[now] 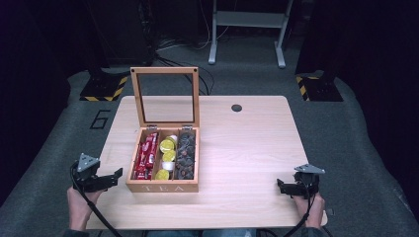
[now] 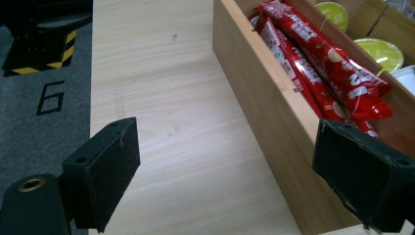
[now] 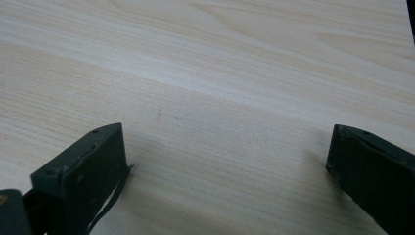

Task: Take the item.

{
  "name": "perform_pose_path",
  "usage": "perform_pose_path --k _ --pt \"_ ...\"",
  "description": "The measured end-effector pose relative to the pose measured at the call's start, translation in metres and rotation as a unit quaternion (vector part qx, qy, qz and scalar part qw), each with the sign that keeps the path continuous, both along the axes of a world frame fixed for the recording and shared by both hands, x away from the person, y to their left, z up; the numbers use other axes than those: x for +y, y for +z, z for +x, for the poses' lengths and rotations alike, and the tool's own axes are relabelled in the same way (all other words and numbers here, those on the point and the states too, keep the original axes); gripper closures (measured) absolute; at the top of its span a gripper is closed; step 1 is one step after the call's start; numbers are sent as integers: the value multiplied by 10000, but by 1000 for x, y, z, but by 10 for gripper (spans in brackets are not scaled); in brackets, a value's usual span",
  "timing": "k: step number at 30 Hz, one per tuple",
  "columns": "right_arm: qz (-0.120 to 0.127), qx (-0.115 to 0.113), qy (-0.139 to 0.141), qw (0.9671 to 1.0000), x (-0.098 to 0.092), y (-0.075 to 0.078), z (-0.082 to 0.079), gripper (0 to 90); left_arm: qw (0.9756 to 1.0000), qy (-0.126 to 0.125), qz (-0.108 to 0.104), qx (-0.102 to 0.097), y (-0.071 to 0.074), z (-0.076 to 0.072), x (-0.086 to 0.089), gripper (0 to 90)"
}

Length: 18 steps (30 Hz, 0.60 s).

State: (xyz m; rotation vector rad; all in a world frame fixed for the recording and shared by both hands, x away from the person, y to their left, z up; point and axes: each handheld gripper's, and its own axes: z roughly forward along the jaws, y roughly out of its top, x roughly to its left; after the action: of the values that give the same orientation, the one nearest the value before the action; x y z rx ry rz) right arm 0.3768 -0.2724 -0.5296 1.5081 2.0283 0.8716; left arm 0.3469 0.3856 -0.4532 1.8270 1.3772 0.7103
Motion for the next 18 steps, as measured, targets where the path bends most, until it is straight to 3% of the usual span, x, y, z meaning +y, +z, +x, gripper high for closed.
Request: perform_pose_path --k 7,18 --pt "0 0 0 10000 0 0 0 8 9999 -122 -108 -43 9 5 -8 109" --pt "-13 12 5 10000 0 0 0 10 9991 -408 -69 -98 21 16 -34 107"
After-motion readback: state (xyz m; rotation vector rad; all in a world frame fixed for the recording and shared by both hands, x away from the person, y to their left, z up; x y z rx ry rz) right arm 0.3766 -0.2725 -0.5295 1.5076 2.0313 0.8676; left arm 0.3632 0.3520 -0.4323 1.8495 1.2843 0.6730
